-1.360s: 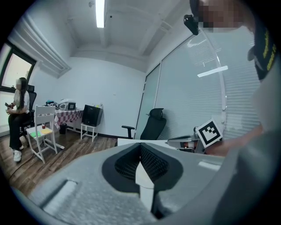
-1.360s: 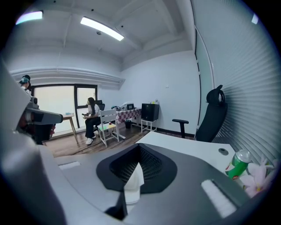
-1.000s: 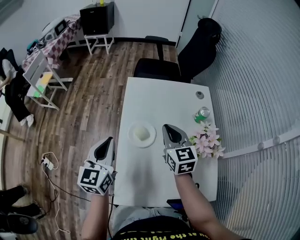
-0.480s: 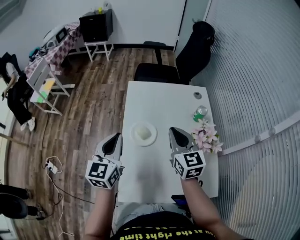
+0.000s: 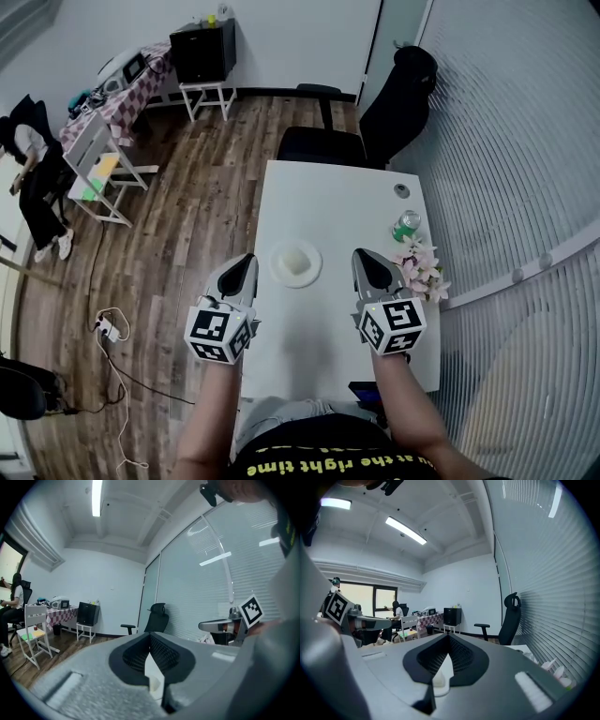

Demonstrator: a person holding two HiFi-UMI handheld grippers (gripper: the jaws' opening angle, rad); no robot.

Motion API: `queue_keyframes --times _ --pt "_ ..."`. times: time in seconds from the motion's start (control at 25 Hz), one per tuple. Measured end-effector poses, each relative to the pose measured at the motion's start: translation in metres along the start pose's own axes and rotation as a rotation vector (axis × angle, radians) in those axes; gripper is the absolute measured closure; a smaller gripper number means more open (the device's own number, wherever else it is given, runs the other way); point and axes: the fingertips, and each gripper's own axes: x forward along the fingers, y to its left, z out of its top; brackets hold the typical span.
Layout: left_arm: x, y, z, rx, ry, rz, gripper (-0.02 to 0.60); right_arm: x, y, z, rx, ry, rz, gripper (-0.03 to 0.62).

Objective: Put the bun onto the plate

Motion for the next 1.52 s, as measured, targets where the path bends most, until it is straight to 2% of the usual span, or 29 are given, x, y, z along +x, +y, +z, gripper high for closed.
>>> queue_keyframes --times 1.52 --pt "-0.015 0.002 -0.005 -0.006 -0.001 0.014 0.578 -0.001 0.010 0.013 -0.015 -0.038 0.009 0.588"
